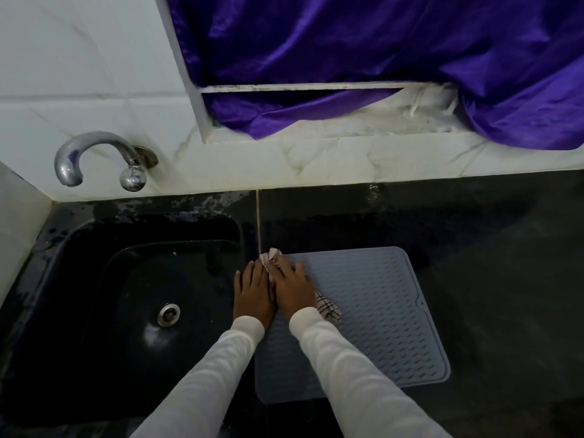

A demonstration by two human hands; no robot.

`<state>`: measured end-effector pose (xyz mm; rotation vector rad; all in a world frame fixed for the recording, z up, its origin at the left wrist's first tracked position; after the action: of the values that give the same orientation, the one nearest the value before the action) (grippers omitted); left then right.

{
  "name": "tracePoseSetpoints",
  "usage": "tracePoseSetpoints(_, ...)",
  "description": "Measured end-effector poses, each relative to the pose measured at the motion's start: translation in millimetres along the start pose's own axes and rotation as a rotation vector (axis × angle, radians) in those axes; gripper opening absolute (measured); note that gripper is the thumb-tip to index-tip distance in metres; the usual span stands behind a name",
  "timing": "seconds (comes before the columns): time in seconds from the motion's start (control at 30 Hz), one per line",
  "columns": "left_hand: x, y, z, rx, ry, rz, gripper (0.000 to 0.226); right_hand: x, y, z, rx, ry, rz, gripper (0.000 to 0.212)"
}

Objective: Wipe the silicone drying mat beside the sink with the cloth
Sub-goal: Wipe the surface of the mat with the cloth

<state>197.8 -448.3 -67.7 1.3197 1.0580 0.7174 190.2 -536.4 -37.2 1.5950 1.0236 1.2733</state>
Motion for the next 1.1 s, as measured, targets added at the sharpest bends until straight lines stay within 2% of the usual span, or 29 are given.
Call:
tracePoseSetpoints(0.13,0.9,1.4,-0.4,-0.051,-0.012,0.032,0.056,-7.0,0.7,3.1,0.053,0.098,-0.119,0.069)
tracePoseSetpoints(0.33,1.1,5.5,-1.6,-0.097,0.009,-0.011,0.059,-37.1,12.2,11.8,0.101,0.077,-0.127,0.066)
tracePoseSetpoints(0.97,-1.2,8.5,-1.8,-0.093,0.008,-0.069,0.060,-258.9,94.4,8.8,0.022,-0.402,-0.199,0.050)
tracePoseSetpoints(1.1,-0.9,9.0,-3.0,-0.092,0.009,-0.082,0.060,-281.0,105.5,7.3,-0.012,-0.482,-0.264,0.049)
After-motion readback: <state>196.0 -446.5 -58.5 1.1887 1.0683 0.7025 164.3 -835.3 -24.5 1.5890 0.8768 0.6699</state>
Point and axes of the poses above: each hand's wrist, its own z-axis towards the middle knuckle, its own y-axis out of the back of the hand, x = y × z, the point moved 8 cm from there along z, towards the middle knuckle, and after that the axes turned 11 degrees about -y, right-handed, at the moved point
